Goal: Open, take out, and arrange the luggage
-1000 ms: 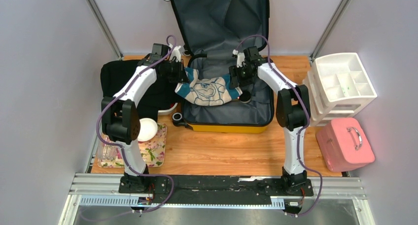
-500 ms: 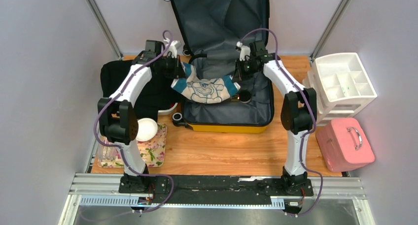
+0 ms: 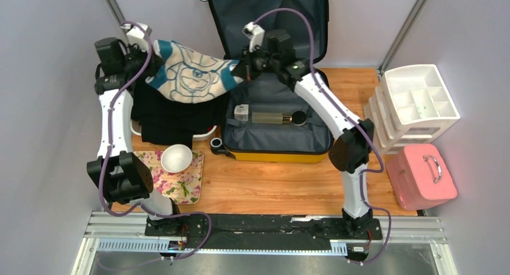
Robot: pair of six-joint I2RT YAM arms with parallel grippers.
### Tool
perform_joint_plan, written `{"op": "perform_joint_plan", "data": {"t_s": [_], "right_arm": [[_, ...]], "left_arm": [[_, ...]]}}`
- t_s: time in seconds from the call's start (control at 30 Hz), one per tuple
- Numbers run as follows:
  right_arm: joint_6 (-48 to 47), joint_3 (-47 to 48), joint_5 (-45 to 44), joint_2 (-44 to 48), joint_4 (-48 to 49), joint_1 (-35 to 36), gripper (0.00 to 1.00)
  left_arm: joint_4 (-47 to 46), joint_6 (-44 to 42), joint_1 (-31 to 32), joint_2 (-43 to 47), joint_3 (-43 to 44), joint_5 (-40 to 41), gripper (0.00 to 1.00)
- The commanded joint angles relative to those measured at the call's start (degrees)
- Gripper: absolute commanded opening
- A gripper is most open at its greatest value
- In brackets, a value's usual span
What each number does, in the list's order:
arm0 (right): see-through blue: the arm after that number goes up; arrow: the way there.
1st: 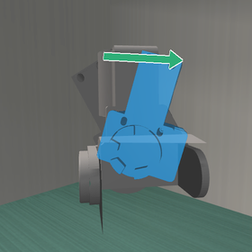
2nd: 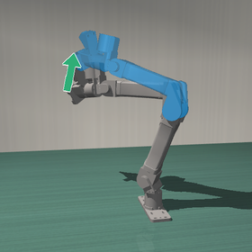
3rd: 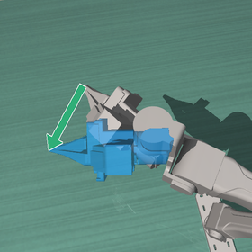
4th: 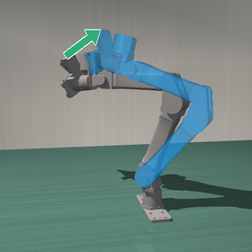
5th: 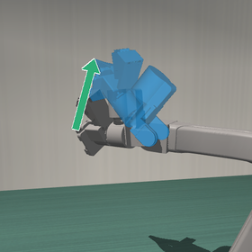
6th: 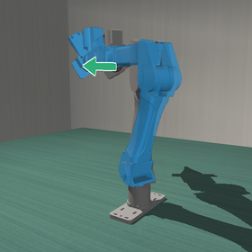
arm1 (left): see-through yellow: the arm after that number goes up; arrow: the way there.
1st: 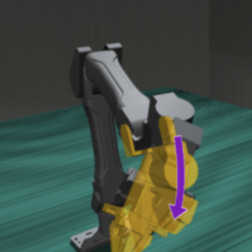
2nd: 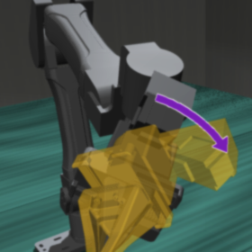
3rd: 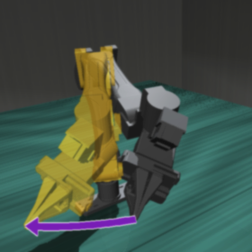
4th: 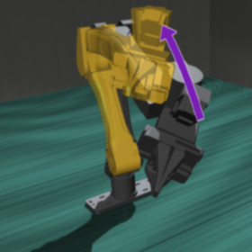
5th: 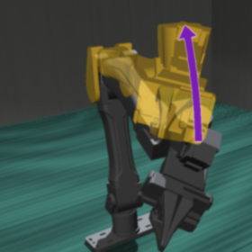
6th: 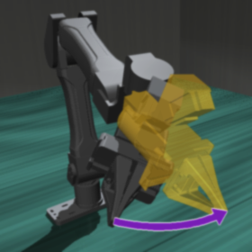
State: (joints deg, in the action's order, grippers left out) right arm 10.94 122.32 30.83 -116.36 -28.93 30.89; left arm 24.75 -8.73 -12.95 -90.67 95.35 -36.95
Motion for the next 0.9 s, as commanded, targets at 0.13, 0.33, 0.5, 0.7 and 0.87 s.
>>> {"op": "perform_joint_plan", "data": {"t_s": [0.13, 0.33, 0.5, 0.7, 0.87], "right_arm": [[2.3, 13.9, -3.3, -17.0, 9.7, 11.6, 0.0], [-2.0, 10.3, -7.7, -20.9, 13.5, 14.0, 0.01], [-3.8, 10.0, -7.2, -19.6, 10.7, 13.8, 0.48], [-4.5, 9.0, -6.7, -13.2, 9.9, 12.6, 0.76], [-5.5, 5.5, -6.7, -7.9, 9.4, 8.9, 0.77]], "left_arm": [[-10.2, -9.5, -11.1, 1.6, -13.4, 9.5, 0.0], [-13.2, -12.2, -13.2, -4.3, -15.7, 10.5, 0.19], [-5.2, -8.2, -13.2, -9.4, -8.2, 8.3, 0.85], [7.6, 0.1, -13.6, -13.3, 11.2, 13.2, 0.85], [10.3, 5.0, -13.6, -13.7, 20.0, 14.8, 0.86]]}}
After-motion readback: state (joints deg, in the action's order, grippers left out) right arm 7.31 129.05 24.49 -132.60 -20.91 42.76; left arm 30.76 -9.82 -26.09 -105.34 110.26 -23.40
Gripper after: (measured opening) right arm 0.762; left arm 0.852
